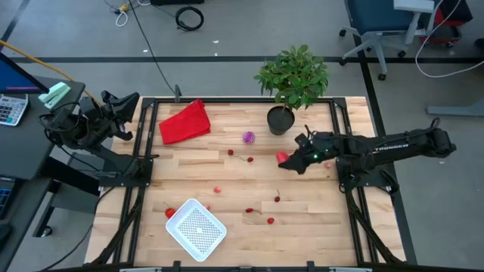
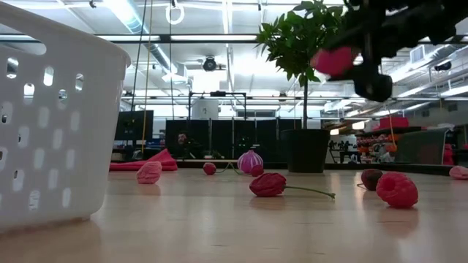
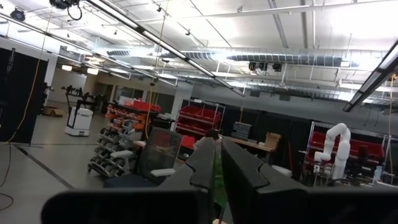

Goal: Pick and placing Produce into tupperware
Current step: Put the dragon fruit in the basket

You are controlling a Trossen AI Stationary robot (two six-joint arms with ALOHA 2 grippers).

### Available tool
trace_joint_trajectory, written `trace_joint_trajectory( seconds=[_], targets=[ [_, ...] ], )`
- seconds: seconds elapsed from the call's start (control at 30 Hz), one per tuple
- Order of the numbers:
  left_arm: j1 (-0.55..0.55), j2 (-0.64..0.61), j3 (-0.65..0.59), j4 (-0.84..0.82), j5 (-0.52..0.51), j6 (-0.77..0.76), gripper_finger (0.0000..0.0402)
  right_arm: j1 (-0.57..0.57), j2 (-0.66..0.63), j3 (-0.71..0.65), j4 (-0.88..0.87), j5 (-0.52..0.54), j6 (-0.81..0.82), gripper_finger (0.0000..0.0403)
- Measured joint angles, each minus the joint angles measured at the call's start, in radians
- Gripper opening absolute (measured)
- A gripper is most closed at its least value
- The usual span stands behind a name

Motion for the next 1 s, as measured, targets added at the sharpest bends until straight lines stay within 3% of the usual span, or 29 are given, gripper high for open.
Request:
trace_joint_trajectory(
  seconds=[0.3, 0.63, 1.0],
  targets=[
    [0.000, 0.000, 0.000, 0.000, 0.000, -0.017, 0.0026, 0.073, 0.116, 0.047, 0.201, 0.025, -0.166, 0.0229],
    [0.000, 0.000, 0.000, 0.000, 0.000, -0.017, 0.0036, 0.085, 0.380, 0.339, 0.192, 0.007, -0.471, 0.0229],
    [0.000, 0.000, 0.000, -0.001, 0.000, -0.017, 0.0023, 0.095, 0.677, 0.762, -0.087, -0.148, -0.712, 0.0229]
  ],
)
